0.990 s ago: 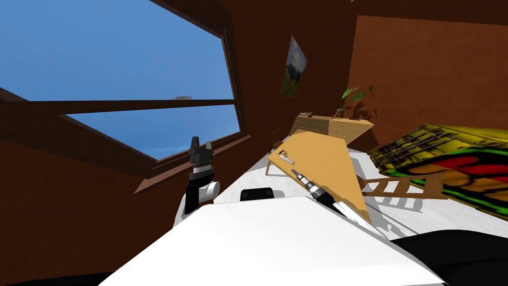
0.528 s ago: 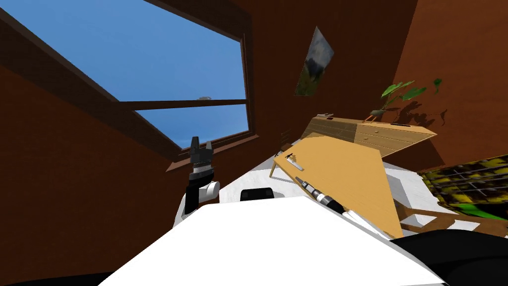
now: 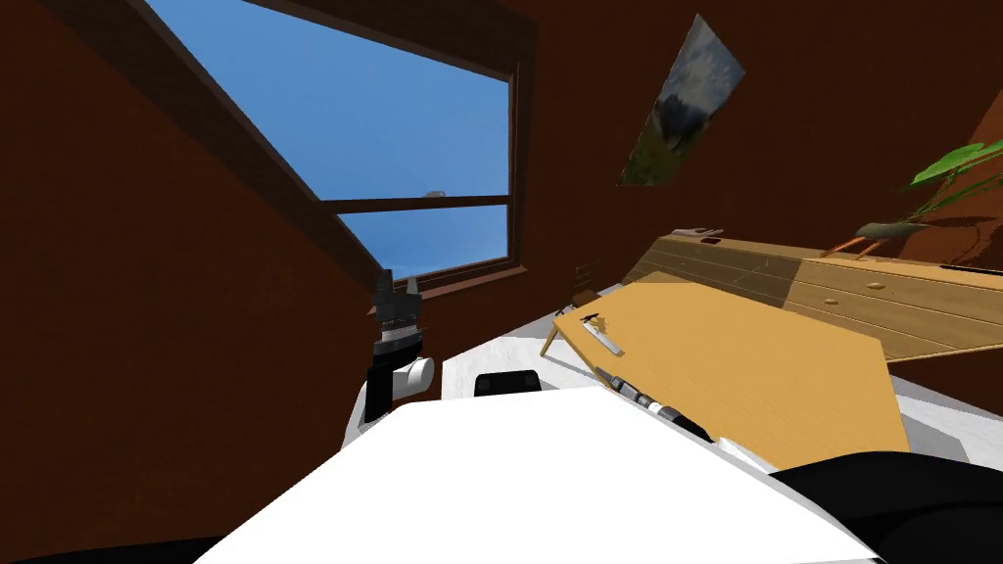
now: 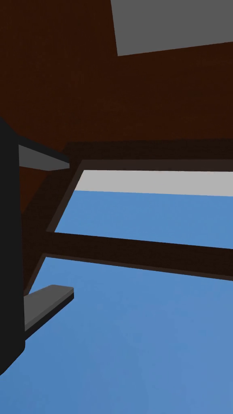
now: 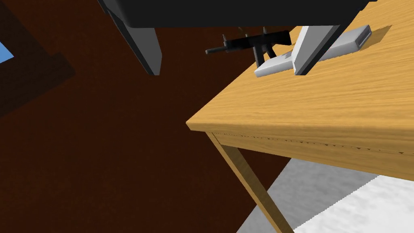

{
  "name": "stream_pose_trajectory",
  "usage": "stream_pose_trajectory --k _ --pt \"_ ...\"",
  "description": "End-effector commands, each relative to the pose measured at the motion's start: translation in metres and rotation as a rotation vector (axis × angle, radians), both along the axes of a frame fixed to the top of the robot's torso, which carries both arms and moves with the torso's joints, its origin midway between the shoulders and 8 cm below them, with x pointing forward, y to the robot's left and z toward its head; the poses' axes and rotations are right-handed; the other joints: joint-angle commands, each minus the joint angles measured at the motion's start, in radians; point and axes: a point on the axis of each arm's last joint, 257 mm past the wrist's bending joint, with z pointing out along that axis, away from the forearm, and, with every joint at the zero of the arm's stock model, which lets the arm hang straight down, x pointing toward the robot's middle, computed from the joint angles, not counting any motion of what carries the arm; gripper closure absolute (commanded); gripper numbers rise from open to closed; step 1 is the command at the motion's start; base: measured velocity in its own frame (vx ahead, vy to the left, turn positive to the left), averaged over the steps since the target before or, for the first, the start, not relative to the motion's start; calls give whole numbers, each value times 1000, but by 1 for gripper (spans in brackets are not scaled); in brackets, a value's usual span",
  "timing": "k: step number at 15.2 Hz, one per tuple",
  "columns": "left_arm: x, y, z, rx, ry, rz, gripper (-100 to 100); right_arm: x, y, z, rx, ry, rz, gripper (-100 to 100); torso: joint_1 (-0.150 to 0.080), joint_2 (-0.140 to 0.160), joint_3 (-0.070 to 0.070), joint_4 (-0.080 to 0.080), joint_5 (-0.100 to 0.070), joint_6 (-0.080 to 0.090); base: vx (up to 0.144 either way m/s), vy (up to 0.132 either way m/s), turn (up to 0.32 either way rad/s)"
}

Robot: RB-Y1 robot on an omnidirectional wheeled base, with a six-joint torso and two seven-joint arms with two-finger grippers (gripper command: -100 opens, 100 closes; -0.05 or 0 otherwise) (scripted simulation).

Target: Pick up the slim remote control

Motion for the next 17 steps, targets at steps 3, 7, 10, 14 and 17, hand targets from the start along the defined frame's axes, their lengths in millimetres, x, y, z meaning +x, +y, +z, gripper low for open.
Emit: stream_pose_trajectory --k 3,7,10,14,17 --pt "0 0 0 0 0 0 0 -55 -30 -22 -67 134 13 -100 0 0 0 0 0 1 25 -24 329" --pt "0 0 0 0 0 0 0 -92 -50 -34 -105 222 12 -100 -1 -2 -1 0 0 0 31 -28 391" --pt "0 0 0 0 0 0 0 -127 -67 -42 -140 304 14 -100 -1 -2 -1 0 0 0 37 -32 324" --pt "0 0 0 0 0 0 0 -185 -91 -49 -198 438 39 -100 -1 -3 -2 -1 0 0 44 -42 330" --pt "0 0 0 0 0 0 0 -226 -107 -51 -226 525 33 -100 -2 -4 -3 -1 -1 1 50 -58 369"
